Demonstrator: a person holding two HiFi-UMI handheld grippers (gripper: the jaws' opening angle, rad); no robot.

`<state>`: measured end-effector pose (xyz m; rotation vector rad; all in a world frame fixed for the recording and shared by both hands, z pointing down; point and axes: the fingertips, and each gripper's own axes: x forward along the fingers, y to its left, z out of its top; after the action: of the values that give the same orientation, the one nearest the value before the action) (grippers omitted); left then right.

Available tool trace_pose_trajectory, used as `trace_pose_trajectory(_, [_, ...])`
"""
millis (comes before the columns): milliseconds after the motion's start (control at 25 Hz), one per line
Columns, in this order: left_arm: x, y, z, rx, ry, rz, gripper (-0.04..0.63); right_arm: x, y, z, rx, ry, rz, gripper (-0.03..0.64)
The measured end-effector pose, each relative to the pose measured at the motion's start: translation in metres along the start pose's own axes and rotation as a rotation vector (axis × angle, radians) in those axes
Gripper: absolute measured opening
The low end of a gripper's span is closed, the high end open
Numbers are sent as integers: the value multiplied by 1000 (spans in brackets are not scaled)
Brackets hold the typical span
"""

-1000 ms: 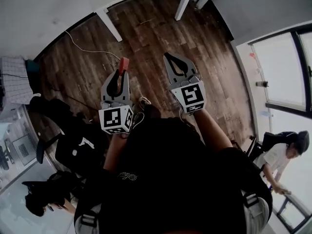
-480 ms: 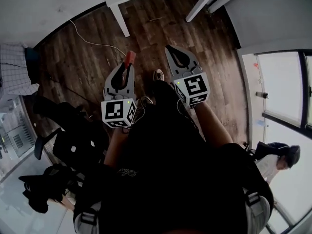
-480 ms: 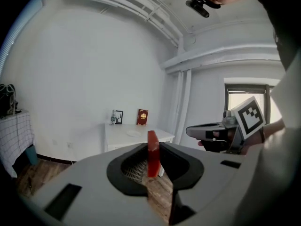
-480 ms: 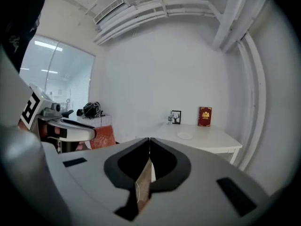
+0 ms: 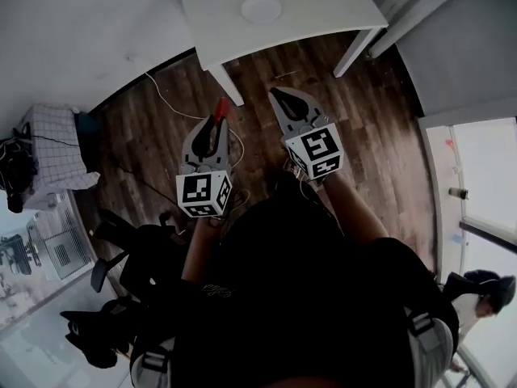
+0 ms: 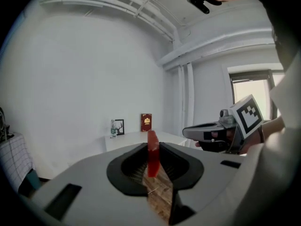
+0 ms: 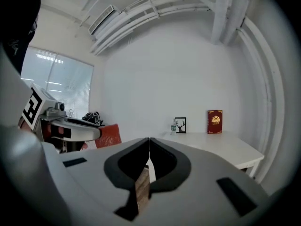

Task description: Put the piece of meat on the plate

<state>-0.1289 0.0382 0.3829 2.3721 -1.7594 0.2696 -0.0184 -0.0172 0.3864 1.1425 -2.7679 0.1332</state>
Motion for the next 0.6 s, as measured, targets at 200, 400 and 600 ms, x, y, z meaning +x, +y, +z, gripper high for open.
trace_pose_trajectory(200, [74, -10, 10, 39, 22, -62, 80, 20, -63, -11, -29, 37, -11, 21])
trace_pose_trajectory(400, [130, -15, 10, 39, 58, -114, 78, 39, -114, -26, -17, 78, -2, 21])
trace_pose_trajectory(600, [180, -3, 10, 140, 99, -178, 78, 73, -136, -27, -49, 89, 33, 21])
